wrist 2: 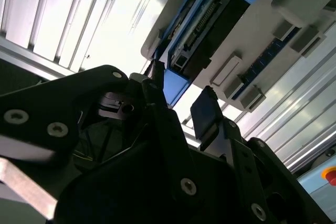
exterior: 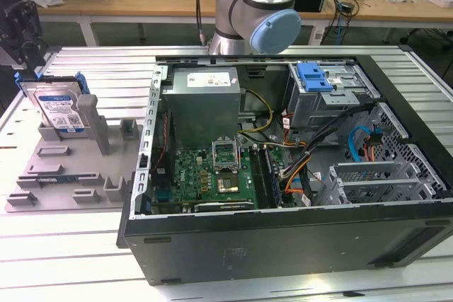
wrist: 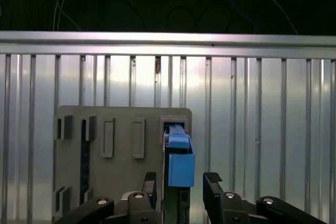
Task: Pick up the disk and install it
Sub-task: 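Pick up the disk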
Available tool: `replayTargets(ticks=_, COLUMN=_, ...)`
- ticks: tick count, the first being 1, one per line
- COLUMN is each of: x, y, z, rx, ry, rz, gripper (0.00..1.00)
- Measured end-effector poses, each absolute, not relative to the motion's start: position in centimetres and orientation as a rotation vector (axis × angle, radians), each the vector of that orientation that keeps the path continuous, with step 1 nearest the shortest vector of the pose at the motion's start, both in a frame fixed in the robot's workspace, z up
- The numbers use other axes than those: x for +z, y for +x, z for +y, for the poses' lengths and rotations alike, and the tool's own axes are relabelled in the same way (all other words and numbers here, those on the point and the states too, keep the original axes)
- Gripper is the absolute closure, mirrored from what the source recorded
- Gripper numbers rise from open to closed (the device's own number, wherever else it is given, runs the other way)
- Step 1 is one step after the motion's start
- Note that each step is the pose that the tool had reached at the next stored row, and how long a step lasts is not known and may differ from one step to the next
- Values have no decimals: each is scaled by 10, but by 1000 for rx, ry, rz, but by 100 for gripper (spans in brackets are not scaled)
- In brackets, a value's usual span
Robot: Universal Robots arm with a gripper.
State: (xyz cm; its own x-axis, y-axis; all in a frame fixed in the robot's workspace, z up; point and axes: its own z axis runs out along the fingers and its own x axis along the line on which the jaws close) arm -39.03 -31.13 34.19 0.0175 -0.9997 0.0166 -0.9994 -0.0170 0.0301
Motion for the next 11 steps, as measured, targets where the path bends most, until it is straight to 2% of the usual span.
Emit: replayTargets(ticks=11, x=335, y=-391, z=-311, rx=-14, ry=2219, rz=-2177, gripper=52)
